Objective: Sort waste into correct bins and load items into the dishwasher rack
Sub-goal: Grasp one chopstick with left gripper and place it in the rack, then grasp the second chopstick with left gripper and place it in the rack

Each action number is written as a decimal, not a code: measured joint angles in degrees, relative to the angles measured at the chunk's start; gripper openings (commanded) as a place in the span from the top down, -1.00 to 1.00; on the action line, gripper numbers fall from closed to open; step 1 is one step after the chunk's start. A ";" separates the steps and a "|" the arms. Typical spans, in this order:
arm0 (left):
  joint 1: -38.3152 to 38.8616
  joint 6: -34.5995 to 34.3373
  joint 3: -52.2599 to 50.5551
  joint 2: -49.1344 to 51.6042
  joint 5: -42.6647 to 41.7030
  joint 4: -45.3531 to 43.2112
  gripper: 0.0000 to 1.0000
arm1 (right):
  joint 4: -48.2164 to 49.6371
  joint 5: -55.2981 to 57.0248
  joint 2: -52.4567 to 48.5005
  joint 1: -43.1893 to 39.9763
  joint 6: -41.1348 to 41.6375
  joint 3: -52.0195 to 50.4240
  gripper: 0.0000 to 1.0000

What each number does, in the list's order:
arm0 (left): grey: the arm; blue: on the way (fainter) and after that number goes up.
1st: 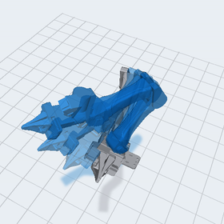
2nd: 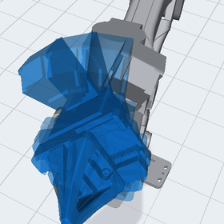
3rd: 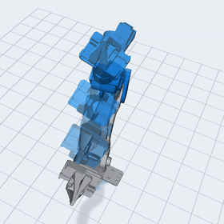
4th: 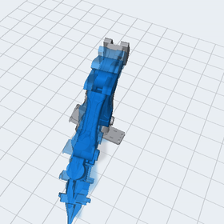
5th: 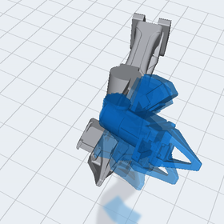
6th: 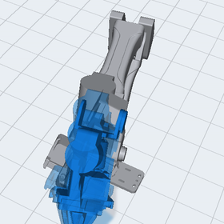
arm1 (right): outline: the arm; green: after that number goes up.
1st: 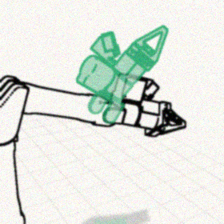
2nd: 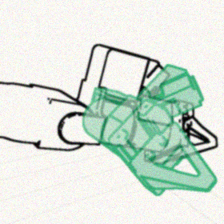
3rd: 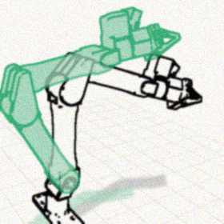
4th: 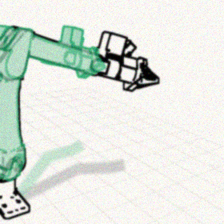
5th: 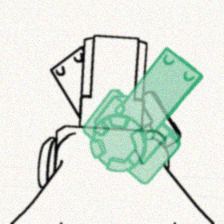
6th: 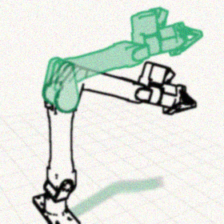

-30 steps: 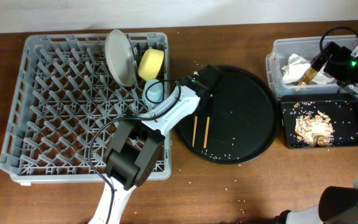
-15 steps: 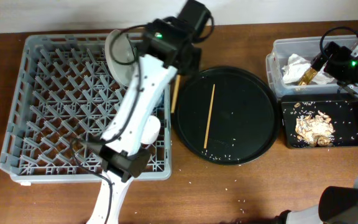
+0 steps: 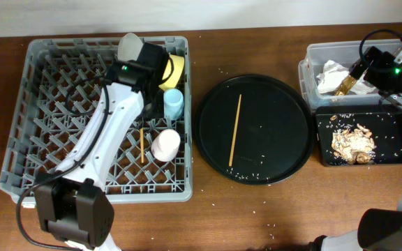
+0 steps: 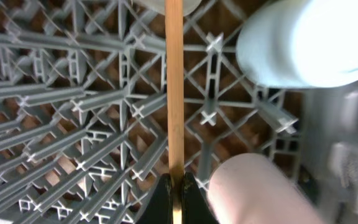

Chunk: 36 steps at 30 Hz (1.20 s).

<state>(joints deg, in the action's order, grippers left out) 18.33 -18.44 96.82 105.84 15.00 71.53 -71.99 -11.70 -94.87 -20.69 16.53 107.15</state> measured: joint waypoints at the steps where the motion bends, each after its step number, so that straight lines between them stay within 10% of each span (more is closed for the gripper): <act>1: -0.96 1.81 -3.98 -0.11 -0.66 -4.42 1.00 | 0.00 -0.02 0.00 0.00 -0.02 0.00 -0.97; 3: -2.08 4.17 -11.21 0.04 -1.29 -9.27 0.24 | 0.02 -0.02 0.00 0.00 0.00 0.00 -0.97; 6: -2.01 5.84 -12.74 0.13 -2.23 -9.88 0.09 | 0.04 -0.02 0.00 0.00 0.00 0.00 -0.97; 12: 3.43 5.84 13.14 -0.59 -15.10 -10.64 0.09 | 0.02 -0.02 0.00 0.00 0.02 0.00 -0.97; 16: 17.29 5.14 13.44 8.15 -18.16 -18.03 0.07 | 0.02 -0.02 0.00 0.00 0.00 0.00 -0.97; 36: 23.28 0.79 12.90 28.85 -14.75 -21.90 0.46 | 0.02 -0.02 0.00 0.00 0.00 0.00 -0.97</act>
<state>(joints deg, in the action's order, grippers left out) 41.60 -17.65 109.71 134.69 0.25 49.63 -71.96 -11.73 -94.87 -20.69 16.53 107.15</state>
